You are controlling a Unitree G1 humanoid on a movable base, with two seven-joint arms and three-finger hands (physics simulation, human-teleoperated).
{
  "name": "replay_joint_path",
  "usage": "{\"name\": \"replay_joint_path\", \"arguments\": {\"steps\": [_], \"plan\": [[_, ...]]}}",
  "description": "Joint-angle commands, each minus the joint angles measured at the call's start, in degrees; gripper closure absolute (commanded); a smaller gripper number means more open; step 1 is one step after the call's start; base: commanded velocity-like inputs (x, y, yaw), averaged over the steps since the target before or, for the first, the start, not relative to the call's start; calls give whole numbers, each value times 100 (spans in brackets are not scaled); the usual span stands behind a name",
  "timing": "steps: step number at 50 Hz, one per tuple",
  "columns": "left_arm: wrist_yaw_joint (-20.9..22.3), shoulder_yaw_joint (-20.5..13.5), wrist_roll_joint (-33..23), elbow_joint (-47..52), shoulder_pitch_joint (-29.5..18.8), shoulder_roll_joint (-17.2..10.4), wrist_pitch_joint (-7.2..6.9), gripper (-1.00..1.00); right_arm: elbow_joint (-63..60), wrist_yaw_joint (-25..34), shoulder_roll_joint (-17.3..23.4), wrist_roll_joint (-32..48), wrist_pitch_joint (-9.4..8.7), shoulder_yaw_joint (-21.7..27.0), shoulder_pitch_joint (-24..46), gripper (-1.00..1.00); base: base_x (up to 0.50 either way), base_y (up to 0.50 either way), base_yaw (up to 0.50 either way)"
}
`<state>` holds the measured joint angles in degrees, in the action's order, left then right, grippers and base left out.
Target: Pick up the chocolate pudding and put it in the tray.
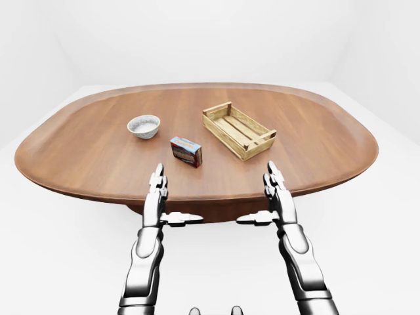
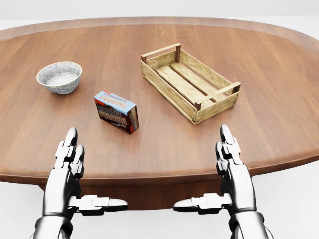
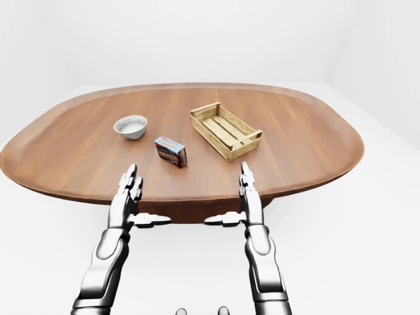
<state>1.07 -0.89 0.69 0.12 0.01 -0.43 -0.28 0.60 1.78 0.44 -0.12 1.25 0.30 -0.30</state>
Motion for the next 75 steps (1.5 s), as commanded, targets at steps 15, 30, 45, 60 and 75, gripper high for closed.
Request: {"name": "replay_joint_path", "arguments": {"steps": [15,30,45,60,75], "plan": [[235,-136,136,33,-7,-74,-125,-100,240,398,45,199,375,-23,-75,-100,0,0,0],[234,-144,145,-55,-46,-73,-78,-100,43,228,37,615,375,-135,-166,-100,0,0,0],[224,-149,160,-106,-69,-77,-57,-100,13,168,30,871,375,-203,-191,-100,0,0,0],[248,-140,158,-88,-43,-77,-59,-100,44,213,36,925,375,-222,-217,-100,0,19,0],[265,-130,154,-56,-29,-73,-87,-100,16,253,28,904,375,-230,-231,-100,1,28,0]]}}
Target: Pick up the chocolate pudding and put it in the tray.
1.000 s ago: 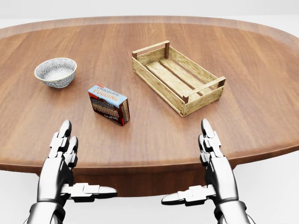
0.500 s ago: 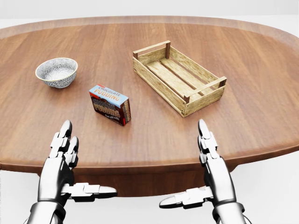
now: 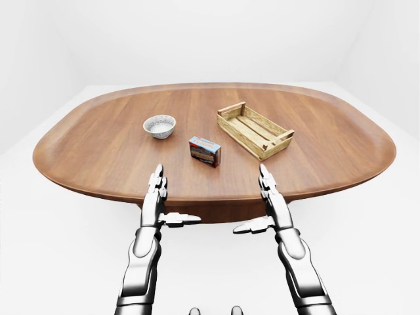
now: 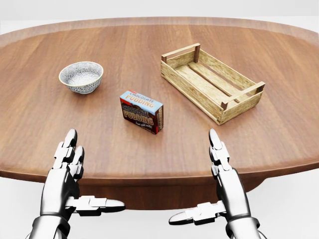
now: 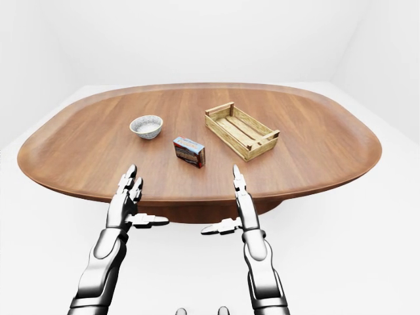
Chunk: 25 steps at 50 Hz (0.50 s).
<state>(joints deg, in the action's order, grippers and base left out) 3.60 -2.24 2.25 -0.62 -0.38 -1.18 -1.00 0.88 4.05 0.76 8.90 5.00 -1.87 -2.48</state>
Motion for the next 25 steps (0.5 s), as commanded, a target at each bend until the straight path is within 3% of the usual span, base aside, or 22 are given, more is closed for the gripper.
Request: {"name": "replay_joint_path", "arguments": {"steps": [1,10,14,15,16,19,21,23,25], "plan": [[13,5,-2,17,9,2,-15,-100,-12,29,-4,1,0,-13,-17,-100,1,28,0],[28,1,5,-1,1,-1,-16,-100,-83,48,-11,-81,0,3,-29,-100,1,6,0],[31,-4,6,-4,2,-3,-11,-100,-879,-15,-61,88,0,-173,-234,-100,0,0,0],[6,-8,-11,-17,-13,-3,-15,-100,-4051,-86,-199,828,-306,-550,-777,-100,0,0,0],[1,-8,-13,-17,-19,-3,-21,-100,-4313,-134,-151,905,-412,-658,-816,-100,0,0,0],[1,-11,-11,-40,-21,-4,-1,-100,-4331,-214,-71,920,-434,-729,-805,-100,0,0,0],[-3,-11,-8,-22,-23,-4,-22,-100,-4084,-346,7,918,-112,-782,-894,-100,0,0,0],[-4,-11,-8,-20,-23,-5,-23,-100,-4289,-290,10,951,-335,-813,-847,-100,0,0,0],[-4,-11,-8,-20,-23,-5,-23,-100,-4352,-287,26,975,-376,-832,-841,-100,0,0,0]]}}
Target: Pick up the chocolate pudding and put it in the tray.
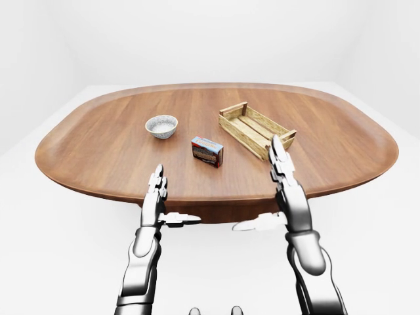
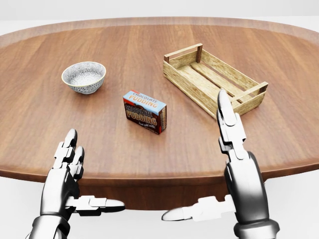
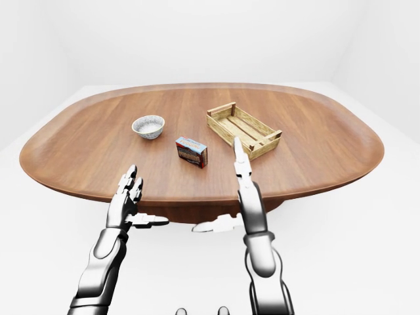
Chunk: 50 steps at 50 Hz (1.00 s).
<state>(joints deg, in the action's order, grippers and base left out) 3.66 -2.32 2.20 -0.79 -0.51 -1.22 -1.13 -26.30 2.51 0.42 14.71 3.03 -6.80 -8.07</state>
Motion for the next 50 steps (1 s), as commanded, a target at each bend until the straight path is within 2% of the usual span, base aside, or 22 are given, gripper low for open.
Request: {"name": "replay_joint_path", "arguments": {"steps": [1,2,3,5,16,17,18,19,22,25,26,27,29,37,38,40,41,42,43,50], "plan": [[-9,-2,-3,-3,-10,-1,-10,-100,-1551,-178,79,399,-46,-350,-321,-100,0,0,0],[-9,-2,-3,-3,-10,-1,-10,-100,-1508,-197,87,399,11,-353,-335,-100,0,0,0],[-9,-2,-4,-4,-10,-1,-8,-100,-1582,-164,78,408,-89,-351,-305,-100,0,0,0],[-8,-2,-3,-3,-10,-2,-10,-100,-1632,-144,75,410,-145,-353,-290,-100,0,0,0],[-8,-3,-2,-3,-10,-1,-11,-100,-1580,-152,80,388,-100,-332,-301,-100,0,0,0],[-8,-3,-3,-3,-10,-1,-9,-100,-1526,-177,86,422,-44,-349,-315,-100,0,0,0],[-8,-3,-3,-3,-10,-1,-10,-100,-1396,-230,102,417,123,-357,-361,-100,0,0,0],[-8,-3,-2,-3,-10,-1,-11,-100,-1518,-177,88,431,-16,-365,-335,-100,18,0,0],[-9,-3,-2,-3,-10,0,-10,-100,-1445,-205,102,436,79,-374,-360,-100,26,0,0],[-9,-2,-4,-3,-10,-1,-9,-100,-1529,-161,88,446,-51,-371,-316,-100,29,0,0],[-8,-3,-2,-4,-10,-1,-8,-100,-1379,-227,110,447,150,-381,-376,-100,29,0,0],[-9,-3,0,-3,-10,0,-11,-100,-1471,-190,97,457,48,-387,-358,-100,30,0,0],[-9,-2,-4,-3,-10,-2,-10,-100,-1530,-164,93,470,-24,-391,-338,-100,29,0,0],[-9,-2,-4,-3,-10,-1,-8,-100,-1515,-157,95,475,-25,-387,-323,-100,29,0,0],[-9,-3,-2,-3,-10,-1,-11,-100,-1367,-223,113,469,167,-396,-377,-100,29,0,0],[-10,-2,-4,-3,-10,-1,-9,-100,-1473,-168,103,474,37,-387,-344,-100,29,0,0],[-9,-3,-2,-3,-10,-1,-12,-100,-1341,-227,117,470,197,-394,-390,-100,30,0,0],[-10,-3,-4,-3,-10,-1,-10,-100,-1450,-175,103,474,71,-388,-357,-100,30,0,0],[-10,-3,-4,-3,-10,-1,-9,-100,-1483,-159,100,474,30,-383,-346,-100,30,0,0],[-9,-3,-2,-4,-10,-1,-7,-100,-1505,-149,108,477,35,-411,-371,-100,30,0,0]]}}
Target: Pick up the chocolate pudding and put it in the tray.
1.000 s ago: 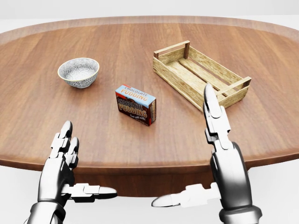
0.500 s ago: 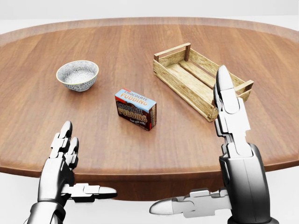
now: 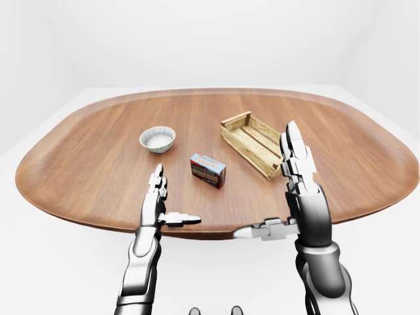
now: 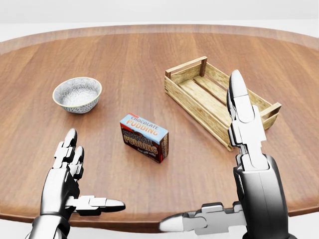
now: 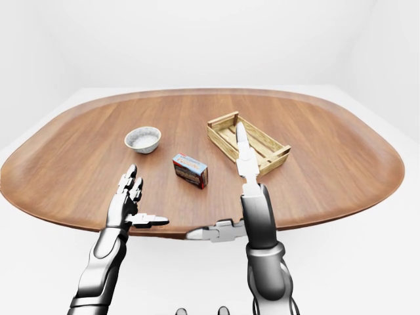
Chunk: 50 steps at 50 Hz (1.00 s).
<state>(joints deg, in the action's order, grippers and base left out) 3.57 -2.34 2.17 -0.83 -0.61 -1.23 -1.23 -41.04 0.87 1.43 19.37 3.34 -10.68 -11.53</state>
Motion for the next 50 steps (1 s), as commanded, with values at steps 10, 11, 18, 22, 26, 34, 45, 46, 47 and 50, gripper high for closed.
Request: {"name": "replay_joint_path", "arguments": {"steps": [10,11,18,22,26,34,45,46,47,50], "plan": [[-1,0,0,1,0,0,0,-100,18,4,13,1,75,-12,-48,-100,30,0,0],[0,1,-2,1,0,-1,0,-100,-24,23,9,1,28,-12,-37,-100,29,0,0],[12,9,-4,-73,-5,4,52,-100,63,-9,19,-7,123,-13,-56,-100,30,0,0],[12,7,7,-70,-5,5,51,-100,154,-59,33,3,166,-30,-109,-100,30,0,0],[10,6,11,-57,-4,4,41,-100,-11,26,8,2,39,-15,-38,-100,30,0,0],[38,-2,59,-17,7,5,60,-100,-24,27,6,15,17,-27,-27,-100,30,0,0],[32,0,53,-12,6,4,57,-100,-13,28,16,22,36,-36,-36,-100,30,0,0],[33,0,55,-14,8,4,60,-100,-7,29,16,21,34,-34,-34,-100,29,0,0],[33,0,55,-14,8,4,59,-100,-12,31,16,23,27,-36,-35,-100,30,0,0],[36,1,58,-15,9,5,61,-100,-39,36,15,35,10,-51,-43,-100,29,0,0]]}}
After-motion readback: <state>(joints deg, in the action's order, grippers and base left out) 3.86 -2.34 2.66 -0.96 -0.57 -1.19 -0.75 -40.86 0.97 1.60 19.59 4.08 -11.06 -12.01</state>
